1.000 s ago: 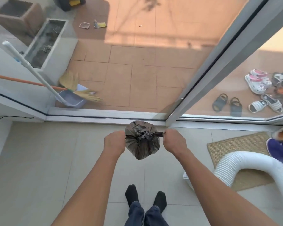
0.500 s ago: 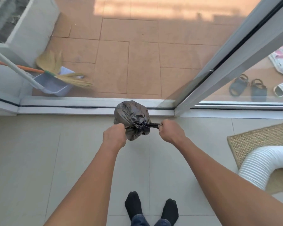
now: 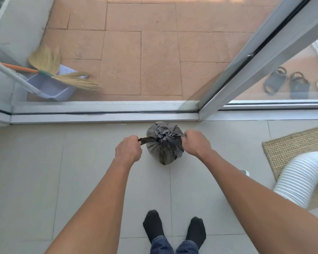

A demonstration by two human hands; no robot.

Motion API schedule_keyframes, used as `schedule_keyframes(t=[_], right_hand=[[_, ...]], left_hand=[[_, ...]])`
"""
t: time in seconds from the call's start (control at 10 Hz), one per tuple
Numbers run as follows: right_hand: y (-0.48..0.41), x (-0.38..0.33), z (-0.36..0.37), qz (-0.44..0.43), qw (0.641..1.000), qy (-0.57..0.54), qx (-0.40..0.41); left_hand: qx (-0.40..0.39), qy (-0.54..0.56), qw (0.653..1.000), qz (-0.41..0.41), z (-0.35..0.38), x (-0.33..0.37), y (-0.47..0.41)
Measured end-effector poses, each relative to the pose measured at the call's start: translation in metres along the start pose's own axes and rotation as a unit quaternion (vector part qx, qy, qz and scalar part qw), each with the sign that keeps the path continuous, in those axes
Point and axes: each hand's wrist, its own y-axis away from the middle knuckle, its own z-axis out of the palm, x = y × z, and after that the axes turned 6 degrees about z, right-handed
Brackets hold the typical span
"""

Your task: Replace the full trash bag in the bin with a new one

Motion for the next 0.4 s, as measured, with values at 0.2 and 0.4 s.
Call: schedule_keyframes(t=[0.2, 0.4], right_hand=[[0.001, -0.003, 0.007, 0.021, 1.0, -0.007, 0.02], [0.02, 0.001, -0.012, 0.03, 0.999, -0.013, 0.024]], left_hand=[[0.021, 0.019, 1.0, 0.014, 0.007, 0.006, -0.002], [0.028, 0.046, 0.999, 0.007, -0.013, 0.008, 0.015]])
